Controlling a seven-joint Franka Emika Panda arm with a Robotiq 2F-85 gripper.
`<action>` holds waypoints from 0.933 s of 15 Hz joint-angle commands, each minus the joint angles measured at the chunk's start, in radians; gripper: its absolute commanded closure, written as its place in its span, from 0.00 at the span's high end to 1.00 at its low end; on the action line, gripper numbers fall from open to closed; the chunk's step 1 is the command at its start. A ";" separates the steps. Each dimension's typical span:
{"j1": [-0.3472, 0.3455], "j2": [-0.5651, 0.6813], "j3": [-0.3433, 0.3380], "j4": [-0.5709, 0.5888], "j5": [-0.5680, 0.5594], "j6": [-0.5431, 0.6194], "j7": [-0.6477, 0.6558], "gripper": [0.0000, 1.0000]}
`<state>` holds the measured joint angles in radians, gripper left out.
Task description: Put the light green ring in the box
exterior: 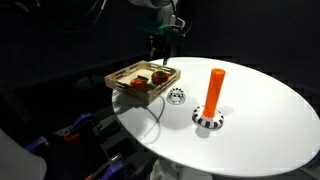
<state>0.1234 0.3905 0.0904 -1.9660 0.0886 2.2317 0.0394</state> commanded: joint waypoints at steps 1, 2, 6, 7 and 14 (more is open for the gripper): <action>-0.052 -0.069 0.024 -0.021 0.064 -0.114 -0.105 1.00; -0.056 -0.081 0.019 -0.021 0.066 -0.147 -0.113 1.00; -0.064 -0.157 -0.004 -0.041 0.047 -0.240 -0.093 1.00; -0.063 -0.183 -0.012 -0.054 0.036 -0.234 -0.070 1.00; -0.061 -0.342 -0.040 -0.138 0.020 -0.190 0.014 1.00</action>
<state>0.0660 0.1342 0.0560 -2.0416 0.1262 2.0173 0.0070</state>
